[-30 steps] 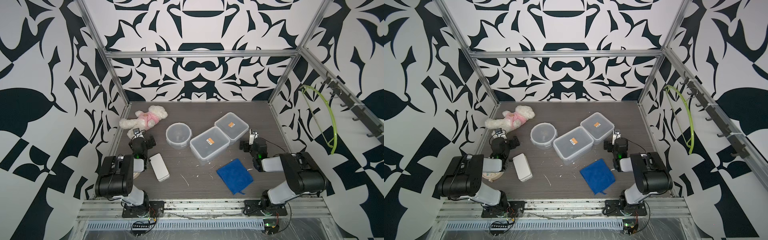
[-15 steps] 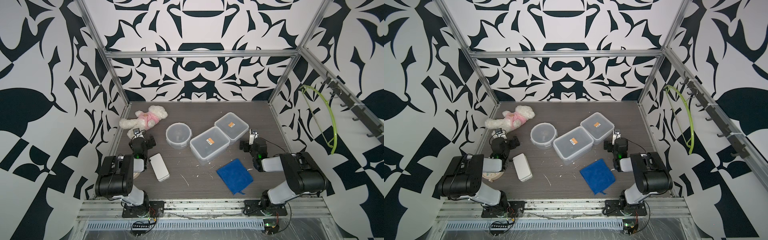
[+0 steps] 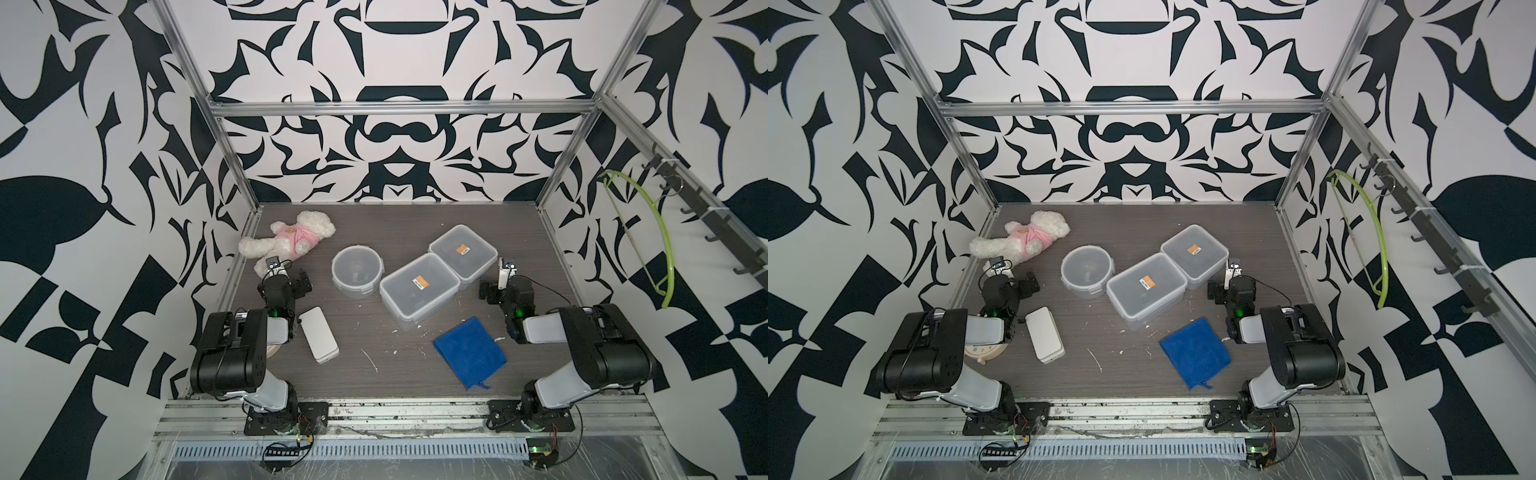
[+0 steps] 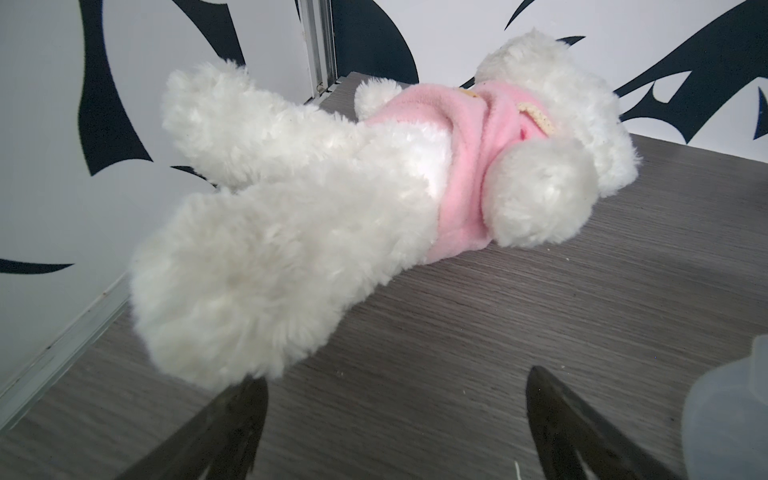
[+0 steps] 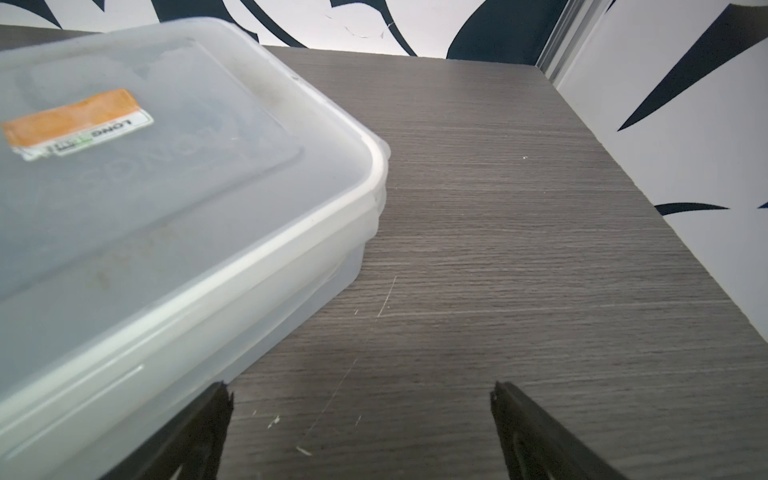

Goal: Wipe the insides of the lunch boxes
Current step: Move the lunch box to the center of the board.

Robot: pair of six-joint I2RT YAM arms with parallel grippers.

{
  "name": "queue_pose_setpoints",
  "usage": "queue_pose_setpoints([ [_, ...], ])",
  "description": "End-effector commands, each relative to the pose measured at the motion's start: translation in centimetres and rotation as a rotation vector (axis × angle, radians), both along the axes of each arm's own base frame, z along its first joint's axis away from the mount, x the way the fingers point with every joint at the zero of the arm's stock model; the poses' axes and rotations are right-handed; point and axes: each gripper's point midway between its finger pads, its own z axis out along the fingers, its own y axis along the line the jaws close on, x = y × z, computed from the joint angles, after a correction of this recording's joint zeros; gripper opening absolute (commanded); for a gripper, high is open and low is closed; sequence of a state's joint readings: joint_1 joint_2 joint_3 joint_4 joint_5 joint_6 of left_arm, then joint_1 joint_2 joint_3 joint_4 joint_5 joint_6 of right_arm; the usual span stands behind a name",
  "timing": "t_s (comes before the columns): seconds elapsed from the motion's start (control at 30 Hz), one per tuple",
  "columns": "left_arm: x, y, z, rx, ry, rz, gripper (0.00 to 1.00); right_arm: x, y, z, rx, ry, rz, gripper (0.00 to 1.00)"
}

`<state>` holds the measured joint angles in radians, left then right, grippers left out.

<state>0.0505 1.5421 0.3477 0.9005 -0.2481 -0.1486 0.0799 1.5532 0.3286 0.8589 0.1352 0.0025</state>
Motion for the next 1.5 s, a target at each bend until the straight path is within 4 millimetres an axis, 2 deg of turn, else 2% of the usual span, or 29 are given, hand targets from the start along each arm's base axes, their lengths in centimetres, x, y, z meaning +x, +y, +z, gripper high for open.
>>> queue_pose_setpoints([
  [0.0,0.6,0.3,1.1,0.013,-0.035,0.008,0.99,1.3,-0.1,2.3,-0.004,-0.082,-0.017,1.0],
  [0.07,0.7,-0.2,2.3,0.029,-0.062,-0.004,0.99,1.1,-2.0,3.9,-0.043,-0.078,-0.153,1.0],
  [0.1,0.6,-0.7,3.0,0.057,-0.048,-0.003,0.99,1.0,-2.4,5.3,-0.066,-0.058,-0.2,1.0],
  [0.2,0.4,-1.6,6.4,0.127,-0.021,0.03,0.99,1.3,-2.3,8.9,-0.059,-0.085,-0.227,1.0],
  [0.3,0.0,-2.6,10.5,0.022,-0.04,0.054,0.99,0.2,-2.7,10.6,-0.08,-0.059,-0.323,1.0],
  [0.33,-0.1,-2.7,11.6,-0.034,-0.045,0.079,1.0,-0.2,-2.7,10.8,-0.075,-0.048,-0.343,1.0],
  [0.4,-1.1,-1.5,13.1,-0.184,-0.025,0.225,1.0,-1.3,-2.1,11.4,-0.078,-0.033,-0.384,1.0],
  [0.5,-4.3,0.9,14.4,-0.306,0.065,0.489,0.99,-3.0,-1.2,12.4,-0.115,-0.038,-0.417,1.0],
  [0.67,-5.1,0.2,16.7,-0.319,0.107,0.441,0.99,-4.5,-1.2,12.7,-0.054,0.038,-0.455,1.0],
  [0.73,-4.9,-1.0,17.4,-0.357,0.099,0.367,1.0,-4.7,-0.7,12.0,-0.021,0.085,-0.439,1.0],
  [0.8,-4.8,-2.2,17.7,-0.41,0.094,0.301,0.98,-4.5,0.8,10.5,-0.003,0.154,-0.35,1.0],
  [0.87,-4.4,-4.0,17.8,-0.453,0.114,0.205,0.92,-4.7,2.3,9.1,0.043,0.226,-0.285,1.0],
  [0.9,-4.1,-5.3,17.7,-0.475,0.137,0.144,0.89,-4.7,3.4,8.3,0.077,0.256,-0.238,0.96],
  [1.03,-3.4,-10.3,16.4,-0.448,0.259,-0.023,0.87,-6.0,6.2,6.1,0.171,0.335,-0.142,0.72],
  [1.1,-3.4,-13.9,15.7,-0.384,0.33,-0.114,0.87,-6.7,7.2,5.7,0.215,0.346,-0.098,0.6],
  [1.13,-3.4,-15.4,15.4,-0.362,0.357,-0.151,0.87,-7.0,7.6,5.7,0.235,0.347,-0.077,0.57],
  [1.2,-3.1,-18.8,14.1,-0.325,0.425,-0.229,0.87,-7.6,8.5,5.6,0.277,0.357,-0.034,0.54],
  [1.3,-2.9,-22.9,13.2,-0.307,0.481,-0.32,0.87,-8.7,9.8,4.8,0.323,0.416,0.021,0.52],
  [1.47,-2.0,-27.6,11.3,-0.291,0.529,-0.413,0.89,-10.4,13.3,3.3,0.402,0.489,0.104,0.53],
])
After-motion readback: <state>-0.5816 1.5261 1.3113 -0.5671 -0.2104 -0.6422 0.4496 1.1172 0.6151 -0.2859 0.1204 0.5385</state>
